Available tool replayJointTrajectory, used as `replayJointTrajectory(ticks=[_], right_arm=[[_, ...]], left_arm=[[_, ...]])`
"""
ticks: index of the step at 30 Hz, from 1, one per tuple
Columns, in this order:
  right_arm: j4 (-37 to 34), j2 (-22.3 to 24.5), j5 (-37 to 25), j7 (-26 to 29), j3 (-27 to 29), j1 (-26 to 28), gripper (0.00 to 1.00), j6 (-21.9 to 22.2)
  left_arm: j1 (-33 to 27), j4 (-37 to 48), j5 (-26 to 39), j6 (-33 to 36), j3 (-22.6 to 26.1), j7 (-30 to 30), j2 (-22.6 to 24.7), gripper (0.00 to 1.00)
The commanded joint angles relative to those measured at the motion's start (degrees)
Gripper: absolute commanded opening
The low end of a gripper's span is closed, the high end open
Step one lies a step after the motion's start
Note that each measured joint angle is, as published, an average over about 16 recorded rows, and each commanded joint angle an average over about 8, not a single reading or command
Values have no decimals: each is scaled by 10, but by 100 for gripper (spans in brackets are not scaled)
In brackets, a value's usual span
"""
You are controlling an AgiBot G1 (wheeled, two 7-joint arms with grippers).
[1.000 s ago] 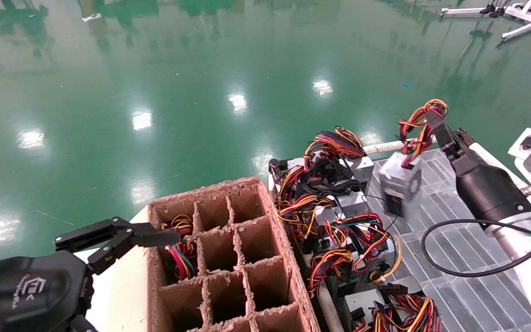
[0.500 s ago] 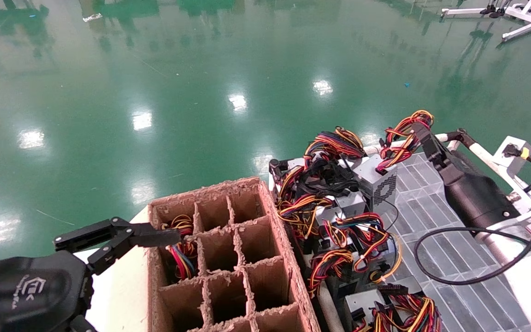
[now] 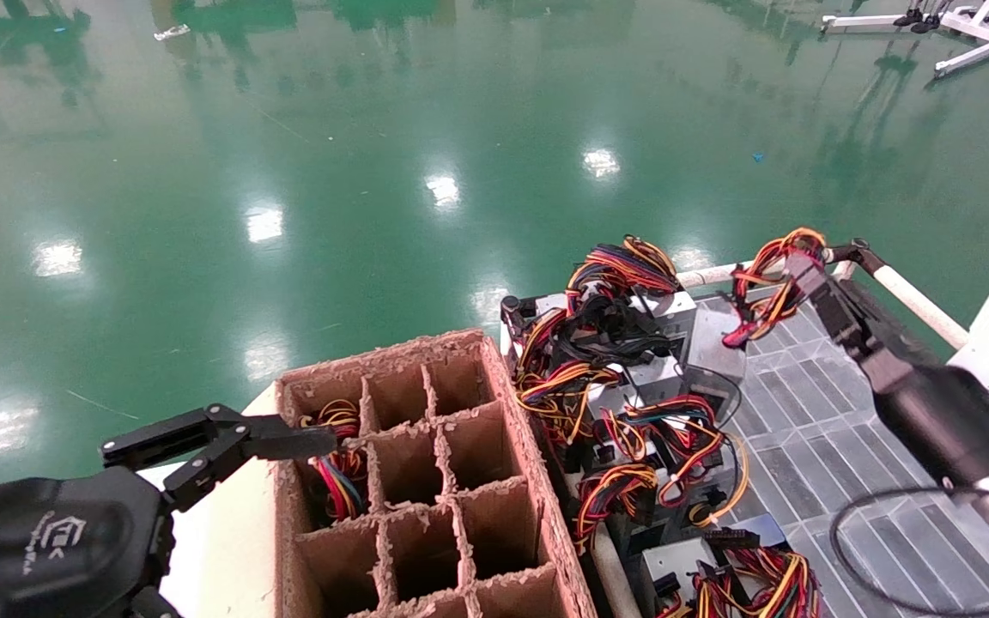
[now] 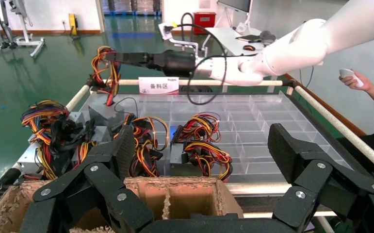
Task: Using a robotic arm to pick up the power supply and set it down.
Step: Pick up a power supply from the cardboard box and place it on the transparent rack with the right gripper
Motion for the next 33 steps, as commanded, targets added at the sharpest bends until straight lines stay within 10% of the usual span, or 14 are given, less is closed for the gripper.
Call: replayJointTrajectory(ticks=[1,15,24,33], right_arm=[[1,5,1,5,1,-10,0,-22],[-3,25,-31,-3,-22,-20,0,-29],[-10,19,-44,-9,-31,-12,100,4],[-11,19,-45,-9,-32,-11,100,8]], left_arm=[[0,0,0,0,0,0,0,100],[0,0,0,0,0,0,0,100],[0,0,0,0,0,0,0,100],[0,0,0,0,0,0,0,100]])
